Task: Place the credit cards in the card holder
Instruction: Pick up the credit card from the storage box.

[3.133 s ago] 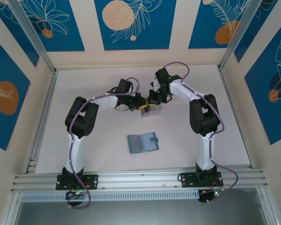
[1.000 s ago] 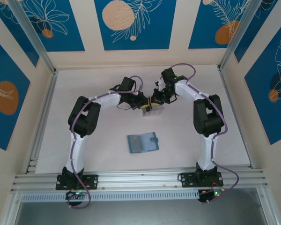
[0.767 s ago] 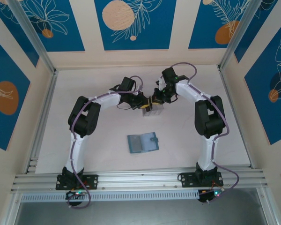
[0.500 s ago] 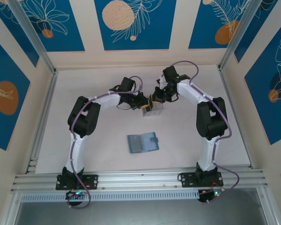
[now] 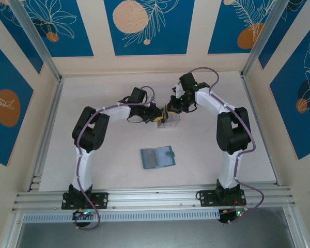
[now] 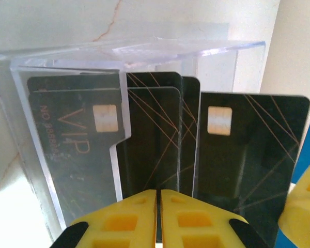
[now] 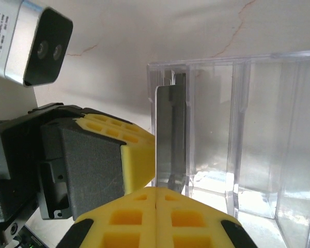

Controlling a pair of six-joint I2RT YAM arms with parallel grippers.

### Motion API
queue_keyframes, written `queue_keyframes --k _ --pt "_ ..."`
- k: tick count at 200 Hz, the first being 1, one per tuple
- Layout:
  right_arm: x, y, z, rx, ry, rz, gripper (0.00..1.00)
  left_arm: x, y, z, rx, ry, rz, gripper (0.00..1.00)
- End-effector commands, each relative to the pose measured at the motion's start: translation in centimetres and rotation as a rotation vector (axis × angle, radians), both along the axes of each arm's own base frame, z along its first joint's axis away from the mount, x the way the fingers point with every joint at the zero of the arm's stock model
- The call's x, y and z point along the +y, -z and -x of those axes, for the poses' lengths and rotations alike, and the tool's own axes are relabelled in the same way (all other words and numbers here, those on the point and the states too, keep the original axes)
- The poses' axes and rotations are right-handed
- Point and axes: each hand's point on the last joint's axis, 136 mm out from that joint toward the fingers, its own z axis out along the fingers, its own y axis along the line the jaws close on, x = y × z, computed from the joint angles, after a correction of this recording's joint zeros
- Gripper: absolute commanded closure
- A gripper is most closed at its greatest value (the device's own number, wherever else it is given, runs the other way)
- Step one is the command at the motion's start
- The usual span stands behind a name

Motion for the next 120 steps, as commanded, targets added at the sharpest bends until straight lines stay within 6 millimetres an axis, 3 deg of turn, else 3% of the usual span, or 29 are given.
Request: queue_keyframes --k 1,46,101,120 --pt "0.2 1.2 0.5 0.054 0.003 -0.022 1.0 0.1 -3.2 -0.3 -0.04 -0.002 0.068 0.9" --pt "-0.2 1.4 0.5 0.056 0.013 -0.003 1.0 0.7 -4.0 -0.4 -0.048 -0.017 0.082 0.89" --pt "-1.4 -0.6 0.4 -0.017 0.046 0.052 1.0 2.3 -4.3 0.0 -0.059 -0.037 0.076 0.89" --pt "-1.6 -0.3 0.2 -0.013 0.047 0.069 1.0 2.7 -4.4 0.3 -0.065 -0.035 0.06 0.89"
